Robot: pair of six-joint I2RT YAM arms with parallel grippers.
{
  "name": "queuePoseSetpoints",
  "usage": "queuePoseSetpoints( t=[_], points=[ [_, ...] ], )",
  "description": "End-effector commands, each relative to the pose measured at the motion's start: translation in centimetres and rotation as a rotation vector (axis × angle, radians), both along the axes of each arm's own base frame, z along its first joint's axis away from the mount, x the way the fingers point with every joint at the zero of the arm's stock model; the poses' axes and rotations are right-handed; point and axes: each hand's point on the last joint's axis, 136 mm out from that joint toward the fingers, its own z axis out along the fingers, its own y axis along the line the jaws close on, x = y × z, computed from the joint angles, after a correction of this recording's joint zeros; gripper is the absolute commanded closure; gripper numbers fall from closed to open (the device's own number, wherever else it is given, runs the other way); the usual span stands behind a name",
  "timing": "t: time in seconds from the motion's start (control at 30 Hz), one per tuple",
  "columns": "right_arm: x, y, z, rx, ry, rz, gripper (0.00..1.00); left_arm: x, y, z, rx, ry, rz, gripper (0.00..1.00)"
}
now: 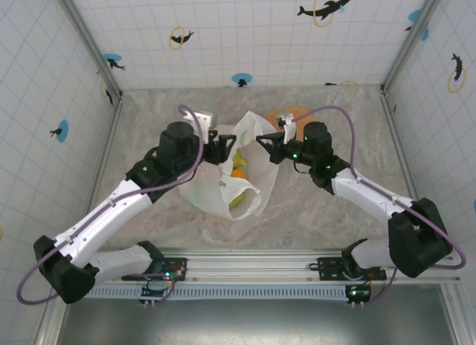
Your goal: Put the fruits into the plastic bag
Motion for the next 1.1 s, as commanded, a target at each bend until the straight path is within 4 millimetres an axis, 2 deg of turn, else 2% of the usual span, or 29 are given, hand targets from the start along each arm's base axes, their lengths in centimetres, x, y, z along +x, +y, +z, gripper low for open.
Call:
queuePoseSetpoints(
  t=[0.0, 0.1, 0.2, 0.33, 0.5, 0.73, 0.97, 1.07],
  points=[
    [0.1, 0.5, 1.2, 0.068, 0.006, 0.034, 1.00, -2.4, -0.4, -2.8, 0.330, -0.053, -0.058, 0.33],
    [0.3, 0.7, 1.2, 0.071, 0.013, 0.038, 1.00, -5.1, -2.3, -3.5, 0.400, -0.065, -0.186, 0.33],
    [0.6, 0.7, 1.1, 0.067, 0.020, 0.033, 1.00, -7.9, -3.6, -3.8, 0.373, -0.040, -0.345, 0.33],
    [0.8, 0.7, 1.0, 0.064, 0.027, 0.026, 1.00, -9.9, -3.6, -4.6, 0.410, -0.015, -0.467, 0.33],
    [0.9, 0.8, 1.0, 0.066, 0.035, 0.023, 1.00, -9.5, -2.7, -6.4, 0.533, -0.038, -0.493, 0.33],
    [1.2, 0.8, 0.7, 0.053, 0.042, 0.016, 1.00, -10.8, -4.2, -7.0, 0.506, -0.051, -0.618, 0.32],
    [1.2, 0.7, 0.6, 0.049, 0.045, 0.018, 1.00, -9.0, -4.4, -9.0, 0.606, -0.085, -0.582, 0.35],
    [1.2, 0.7, 0.5, 0.049, 0.047, 0.018, 1.00, -9.0, -5.2, -9.8, 0.604, -0.089, -0.613, 0.38]
  ],
)
